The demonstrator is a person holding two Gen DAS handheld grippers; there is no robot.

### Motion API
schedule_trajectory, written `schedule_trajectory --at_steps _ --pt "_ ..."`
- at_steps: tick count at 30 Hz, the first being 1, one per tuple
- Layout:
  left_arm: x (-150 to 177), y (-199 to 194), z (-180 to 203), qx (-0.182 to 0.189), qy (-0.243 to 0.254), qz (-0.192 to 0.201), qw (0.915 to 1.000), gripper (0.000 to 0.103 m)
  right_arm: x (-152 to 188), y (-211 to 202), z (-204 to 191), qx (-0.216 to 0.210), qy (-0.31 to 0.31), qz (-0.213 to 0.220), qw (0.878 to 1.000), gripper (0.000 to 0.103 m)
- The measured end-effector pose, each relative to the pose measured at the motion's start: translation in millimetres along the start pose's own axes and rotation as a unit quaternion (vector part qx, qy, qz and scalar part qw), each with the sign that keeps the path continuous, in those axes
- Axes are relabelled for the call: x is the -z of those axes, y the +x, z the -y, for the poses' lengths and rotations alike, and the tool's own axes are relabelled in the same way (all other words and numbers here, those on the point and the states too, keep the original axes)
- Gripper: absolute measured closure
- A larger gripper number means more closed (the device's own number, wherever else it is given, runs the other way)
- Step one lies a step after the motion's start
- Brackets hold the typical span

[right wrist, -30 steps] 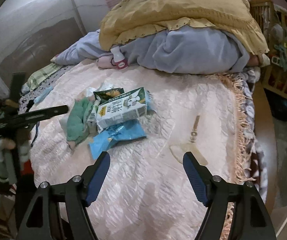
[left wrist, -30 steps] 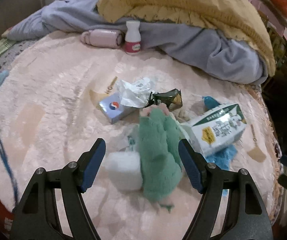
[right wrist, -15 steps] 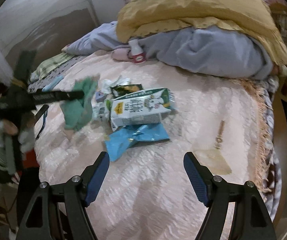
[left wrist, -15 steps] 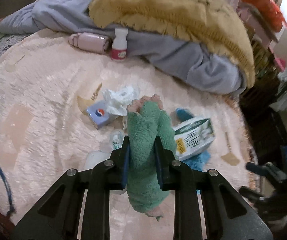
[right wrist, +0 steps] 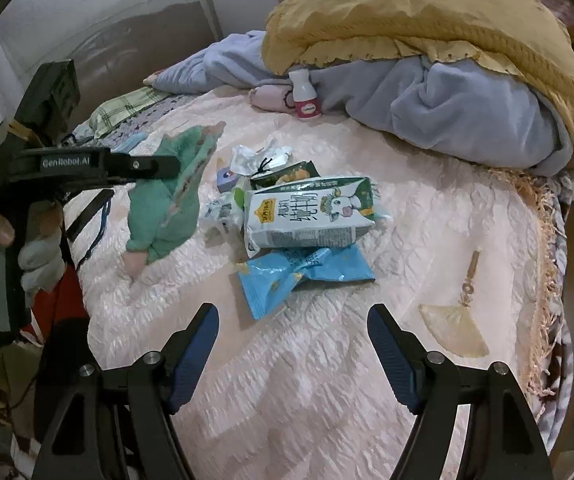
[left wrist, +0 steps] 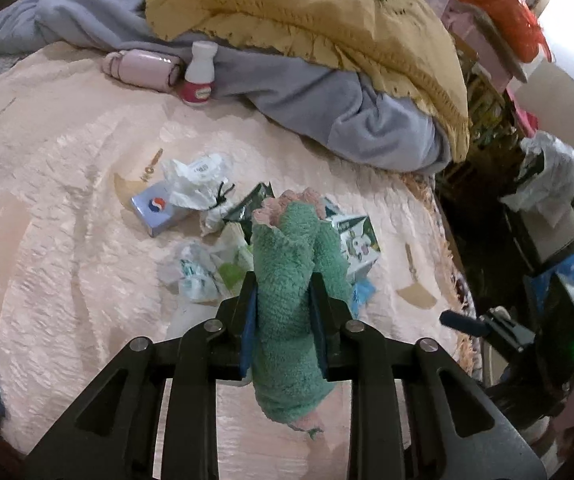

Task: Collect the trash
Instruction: 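Grasp the green cloth with the left tool while the right tool grasps the blue wrapper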

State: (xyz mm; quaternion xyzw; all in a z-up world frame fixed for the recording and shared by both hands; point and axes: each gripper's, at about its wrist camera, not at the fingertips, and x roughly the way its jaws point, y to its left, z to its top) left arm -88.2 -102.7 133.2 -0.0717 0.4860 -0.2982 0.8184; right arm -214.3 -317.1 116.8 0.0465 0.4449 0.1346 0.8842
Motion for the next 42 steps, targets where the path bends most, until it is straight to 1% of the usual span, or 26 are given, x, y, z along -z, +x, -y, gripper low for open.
schedule_trajectory --at_steps 1,4,6,7,10,13,15,17,18,19,20,22,24,27,29,31,33,34,36,37,38,39,40,42 --pt "1.0 2.5 -0.2 0.002 0.000 -0.005 1.0000 0.078 0.9 -0.1 2.0 0.000 0.003 0.000 1.000 0.028" --pt "2.6 4.8 -3.0 0.007 -0.004 -0.008 0.9999 0.070 3.0 -1.0 4.8 0.000 0.008 0.000 1.000 0.028" --pt "2.1 5.0 -4.4 0.008 -0.006 -0.004 0.9999 0.058 4.9 -1.6 5.7 0.000 0.008 0.000 1.000 0.028" --pt "2.3 5.3 -5.1 0.009 -0.008 -0.003 0.9999 0.056 4.6 -1.7 5.5 0.000 0.008 0.000 1.000 0.027" --pt "2.4 12.0 -0.9 -0.004 -0.001 -0.009 1.0000 0.055 6.2 -2.1 7.3 -0.001 0.008 -0.002 1.000 0.027" --pt "4.5 24.0 11.8 -0.019 0.026 -0.014 0.9994 0.055 4.7 -4.1 11.2 0.001 0.012 0.001 1.000 0.027" --pt "8.4 36.5 20.9 -0.047 0.045 -0.018 0.9977 0.054 4.7 -5.9 13.7 -0.001 0.017 0.005 1.000 0.027" --pt "14.1 53.2 28.8 -0.072 0.062 -0.031 0.9950 0.054 6.7 -7.7 16.0 -0.002 0.020 0.006 1.000 0.026" --pt "18.6 62.2 33.7 -0.088 0.076 -0.037 0.9925 0.056 7.8 -8.3 16.4 -0.001 0.019 0.006 1.000 0.026" --pt "21.0 65.9 36.0 -0.100 0.084 -0.038 0.9907 0.060 8.8 -8.3 17.2 0.001 0.017 0.005 1.000 0.026" --pt "22.8 67.4 37.1 -0.107 0.086 -0.037 0.9898 0.080 9.3 -7.6 18.8 0.002 0.018 0.003 1.000 0.026" --pt "19.7 60.6 34.6 -0.090 0.074 -0.037 0.9925 0.081 8.2 -4.2 21.5 -0.004 0.023 0.000 1.000 0.026" --pt "13.8 43.1 31.4 -0.066 0.065 -0.023 0.9954 0.082 4.8 2.0 23.1 -0.014 0.029 -0.003 0.999 0.026" --pt "7.9 13.9 24.9 -0.062 0.060 0.005 0.9963 0.082 -2.8 19.6 23.5 -0.031 0.036 -0.010 0.999 0.026" --pt "7.3 1.0 15.7 -0.058 0.049 0.009 0.9970 0.082 -9.3 38.1 23.8 -0.039 0.043 -0.024 0.998 0.026" --pt "8.1 -5.1 8.7 -0.063 0.044 0.012 0.9970 0.082 -16.7 57.8 22.9 -0.046 0.043 -0.046 0.997 0.026" --pt "11.8 -8.5 2.9 -0.068 0.044 0.012 0.9966 0.082 -23.3 84.0 20.5 -0.069 0.042 -0.087 0.993 0.026" --pt "14.4 -9.3 0.6 -0.070 0.043 0.012 0.9965 0.082 -25.1 94.9 19.5 -0.073 0.043 -0.101 0.991 0.026" --pt "16.4 -8.0 -4.9 -0.072 0.039 0.010 0.9966 0.082 -28.9 110.4 18.2 -0.074 0.048 -0.113 0.990 0.026" --pt "17.0 -5.7 -6.2 -0.073 0.038 0.008 0.9966 0.082 -31.4 115.5 18.0 -0.076 0.053 -0.111 0.990 0.026" --pt "17.9 -3.5 -7.6 -0.073 0.037 0.006 0.9967 0.082 -35.2 119.8 19.1 -0.076 0.061 -0.101 0.990 0.028" --pt "19.2 -2.2 -7.6 -0.073 0.037 0.005 0.9967 0.082 -36.4 120.8 20.0 -0.072 0.064 -0.096 0.991 0.042" --pt "19.9 -0.3 -7.9 -0.072 0.037 0.003 0.9967 0.082 -37.4 123.3 21.3 -0.063 0.064 -0.093 0.992 0.064" --pt "21.3 2.3 -6.0 -0.069 0.040 0.001 0.9968 0.082 -34.2 118.8 25.3 -0.054 0.064 -0.084 0.993 0.076"
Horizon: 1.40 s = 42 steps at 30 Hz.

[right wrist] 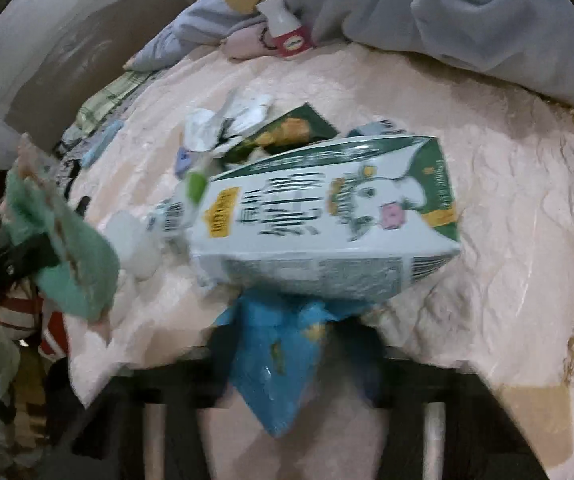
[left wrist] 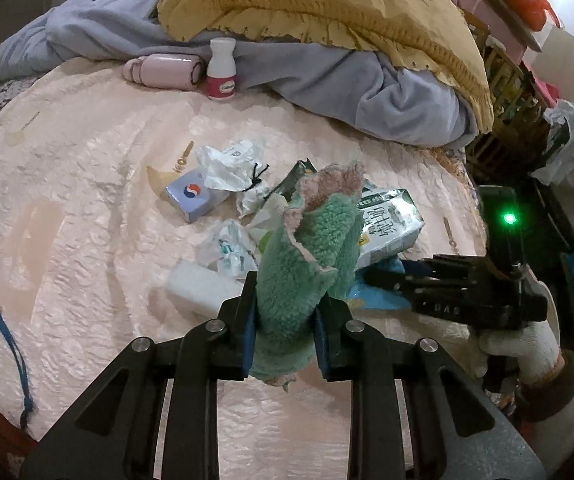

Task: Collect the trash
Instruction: 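Grasp the green cloth with the left tool while the right tool grasps the blue wrapper, then carry the cloth and wrapper to the bucket and open both tools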

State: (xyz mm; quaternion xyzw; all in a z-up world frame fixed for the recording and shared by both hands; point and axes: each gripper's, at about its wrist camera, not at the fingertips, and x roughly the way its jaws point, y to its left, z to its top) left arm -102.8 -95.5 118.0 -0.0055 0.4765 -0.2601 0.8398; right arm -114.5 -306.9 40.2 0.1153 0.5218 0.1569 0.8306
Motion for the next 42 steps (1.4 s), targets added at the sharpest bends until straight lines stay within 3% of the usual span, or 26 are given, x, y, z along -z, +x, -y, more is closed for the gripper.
schedule_trajectory --at_steps 2,12,14,15,16,18,24,26,27,34,42 --pt "0.8 0.3 4.8 0.007 0.004 0.001 1.0000 0.082 8.4 -13.0 1.2 0.007 -0.006 0.006 1.000 0.086" --pt "9.3 -3.0 45.2 0.046 0.020 -0.006 0.9987 0.082 93.6 -108.1 32.8 0.034 -0.011 -0.006 0.999 0.085" --pt "11.8 -3.9 54.9 0.047 0.025 -0.006 0.9985 0.082 99.2 -122.2 37.3 0.077 -0.006 0.019 0.997 0.058" --pt "12.7 -4.0 58.4 0.047 0.027 -0.006 0.9985 0.082 99.4 -124.5 37.4 0.077 0.000 0.027 0.997 0.029" --pt "14.2 -4.0 62.2 0.047 0.029 -0.007 0.9985 0.082 99.4 -126.1 36.5 0.063 0.013 0.036 0.997 0.015" --pt "16.5 -4.3 68.6 0.047 0.035 -0.008 0.9983 0.082 96.0 -121.9 31.0 0.050 0.023 0.043 0.998 0.015" --pt "21.7 -3.2 75.0 0.049 0.033 -0.014 0.9981 0.082 75.5 -72.6 12.6 0.097 0.004 0.014 0.995 0.016" --pt "22.6 -5.7 77.2 0.052 0.034 -0.013 0.9980 0.082 77.4 -69.1 9.1 0.129 -0.022 0.028 0.991 0.055" --pt "22.6 -7.0 78.0 0.053 0.036 -0.012 0.9979 0.082 80.9 -73.6 12.0 0.120 -0.019 0.032 0.992 0.061" --pt "24.6 -12.9 102.0 0.077 0.050 -0.011 0.9957 0.082 119.3 -136.4 14.5 0.076 -0.009 0.062 0.995 0.062" --pt "27.0 -13.2 160.2 0.117 0.077 -0.019 0.9899 0.082 163.0 -192.8 39.1 0.104 0.040 0.114 0.987 0.062"
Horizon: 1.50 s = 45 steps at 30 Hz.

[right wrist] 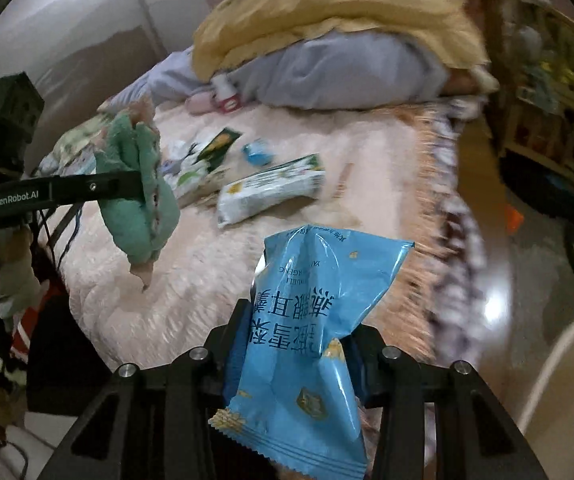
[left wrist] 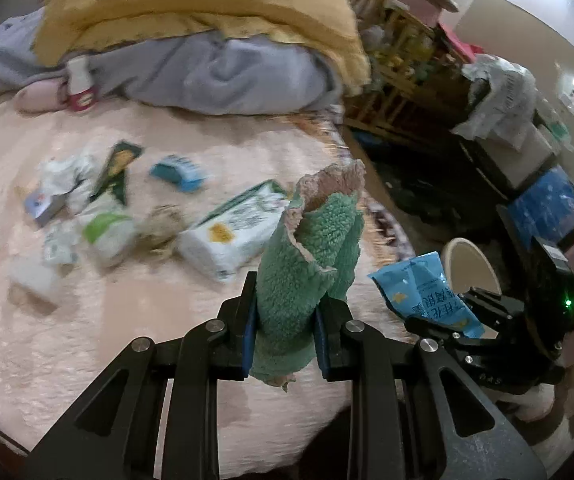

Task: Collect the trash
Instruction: 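Carry the cloth and wrapper to the bucket and open both tools, then return to the bed, grasp the white sponge with the left tool while the right tool grasps the milk carton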

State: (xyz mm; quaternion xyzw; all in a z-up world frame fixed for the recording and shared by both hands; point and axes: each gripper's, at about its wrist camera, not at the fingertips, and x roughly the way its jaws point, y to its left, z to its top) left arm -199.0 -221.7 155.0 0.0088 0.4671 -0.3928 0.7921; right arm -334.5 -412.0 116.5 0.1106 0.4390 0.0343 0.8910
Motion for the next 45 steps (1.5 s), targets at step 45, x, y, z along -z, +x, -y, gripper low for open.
schedule_trajectory --at_steps 45 --pt "5.5 126.6 275.2 0.169 0.130 -0.085 0.9734 0.053 124.6 -131.4 204.8 0.195 0.208 0.033 0.958 0.035"
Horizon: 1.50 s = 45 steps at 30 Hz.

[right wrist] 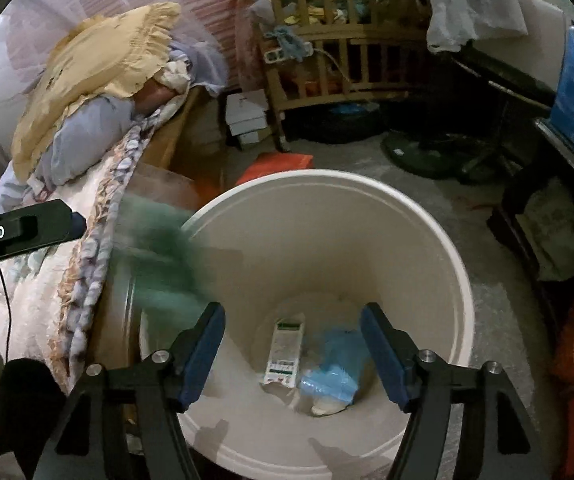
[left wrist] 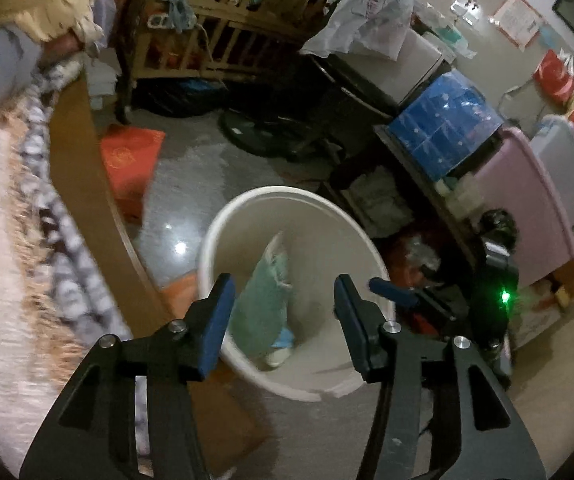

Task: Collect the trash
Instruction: 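Return to the bed, grasp the white sponge with the left tool while the right tool grasps the milk carton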

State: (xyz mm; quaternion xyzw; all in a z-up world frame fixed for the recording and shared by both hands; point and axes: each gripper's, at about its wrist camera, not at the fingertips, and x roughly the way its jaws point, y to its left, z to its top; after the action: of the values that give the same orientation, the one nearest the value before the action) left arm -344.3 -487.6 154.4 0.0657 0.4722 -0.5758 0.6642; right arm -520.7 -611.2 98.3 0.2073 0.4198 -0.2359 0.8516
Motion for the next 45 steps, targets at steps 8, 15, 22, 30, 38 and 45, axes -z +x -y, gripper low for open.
schedule_trajectory --at_steps 8,15,22,30,38,45 --pt "16.0 -46.9 -43.4 -0.104 -0.003 0.028 0.9941 0.053 -6.9 5.1 -41.7 -0.041 -0.027 0.002 0.999 0.035" --pt "38.7 -92.2 -92.4 -0.178 -0.023 0.056 0.9823 0.053 -16.1 13.3 -107.4 -0.091 -0.070 0.003 0.993 0.035" --pt "66.3 -143.1 -145.8 -0.233 -0.059 0.076 0.9678 0.053 -24.2 33.3 -191.6 -0.141 -0.126 -0.011 0.982 0.031" --pt "107.5 -210.9 -227.1 -0.307 -0.122 0.087 0.9400 0.053 -29.4 69.1 -282.4 -0.194 -0.182 -0.046 0.963 0.030" --pt "151.3 -268.5 -314.6 -0.348 -0.221 0.103 0.9053 0.053 -41.9 111.5 -348.1 -0.224 -0.218 -0.081 0.946 0.023" --pt "174.2 -291.8 -360.6 -0.352 -0.272 0.107 0.8889 0.053 -60.1 146.2 -374.2 -0.252 -0.205 -0.122 0.938 0.022"
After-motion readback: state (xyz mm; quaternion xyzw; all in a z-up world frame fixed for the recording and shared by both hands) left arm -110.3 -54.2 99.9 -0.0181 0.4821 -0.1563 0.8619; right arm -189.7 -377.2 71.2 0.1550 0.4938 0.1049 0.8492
